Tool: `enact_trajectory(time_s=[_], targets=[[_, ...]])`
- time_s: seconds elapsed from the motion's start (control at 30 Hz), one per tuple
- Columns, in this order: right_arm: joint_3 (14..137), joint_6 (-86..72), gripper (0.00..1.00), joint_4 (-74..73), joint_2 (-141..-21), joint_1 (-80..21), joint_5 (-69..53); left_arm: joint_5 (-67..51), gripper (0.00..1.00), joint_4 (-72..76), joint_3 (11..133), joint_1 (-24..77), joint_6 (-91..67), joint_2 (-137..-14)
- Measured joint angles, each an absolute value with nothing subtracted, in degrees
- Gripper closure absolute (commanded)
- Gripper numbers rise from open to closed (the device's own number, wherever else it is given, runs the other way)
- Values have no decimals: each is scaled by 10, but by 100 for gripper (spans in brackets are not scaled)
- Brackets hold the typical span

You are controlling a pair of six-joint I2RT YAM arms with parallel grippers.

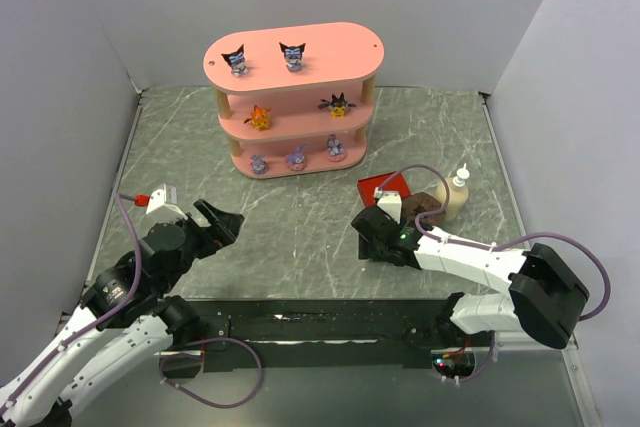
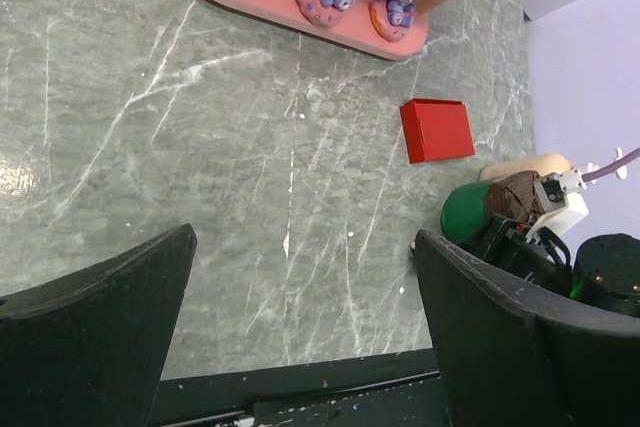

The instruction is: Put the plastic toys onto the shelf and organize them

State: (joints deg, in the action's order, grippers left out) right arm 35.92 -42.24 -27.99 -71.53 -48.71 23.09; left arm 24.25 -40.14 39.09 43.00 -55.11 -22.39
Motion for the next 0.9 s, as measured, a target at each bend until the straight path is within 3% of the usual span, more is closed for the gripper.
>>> enact_trajectory(time_s=[0.33, 0.5, 0.9], targets=[[359, -424, 62, -279, -715, -484, 231, 243, 3, -401, 391, 430, -551, -225], [360, -428, 99, -278, -715, -483, 232, 242, 4, -401, 391, 430, -551, -225], [404, -433, 100, -305, -743, -479, 239, 243, 4, -401, 391, 430, -551, -225]])
